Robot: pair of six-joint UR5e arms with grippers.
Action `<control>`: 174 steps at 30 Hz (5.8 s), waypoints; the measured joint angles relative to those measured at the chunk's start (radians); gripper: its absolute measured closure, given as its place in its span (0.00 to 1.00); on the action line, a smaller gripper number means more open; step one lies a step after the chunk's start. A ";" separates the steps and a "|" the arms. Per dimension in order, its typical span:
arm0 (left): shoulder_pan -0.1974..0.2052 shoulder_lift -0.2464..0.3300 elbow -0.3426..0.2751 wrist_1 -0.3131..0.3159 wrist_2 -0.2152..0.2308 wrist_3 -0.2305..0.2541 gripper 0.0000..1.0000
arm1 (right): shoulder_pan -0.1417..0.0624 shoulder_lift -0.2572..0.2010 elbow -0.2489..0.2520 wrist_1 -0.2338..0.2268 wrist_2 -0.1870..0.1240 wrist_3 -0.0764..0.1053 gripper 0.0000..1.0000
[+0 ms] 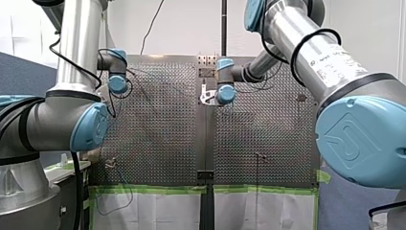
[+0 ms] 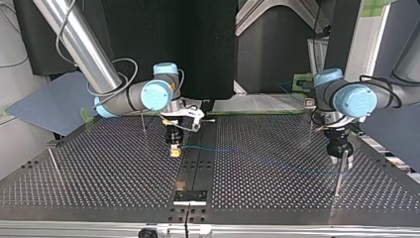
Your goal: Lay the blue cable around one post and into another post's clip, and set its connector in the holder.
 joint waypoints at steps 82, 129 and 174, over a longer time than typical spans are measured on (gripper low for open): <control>-0.010 -0.027 0.001 0.022 0.028 0.012 0.04 | -0.511 0.024 0.690 -0.688 0.097 0.084 1.00; -0.037 -0.028 0.001 0.017 0.021 0.025 0.04 | -0.593 0.212 0.892 -0.914 0.028 0.017 1.00; -0.122 0.045 -0.075 -0.149 -0.042 0.100 0.01 | -0.612 0.241 0.799 -1.085 -0.329 0.139 1.00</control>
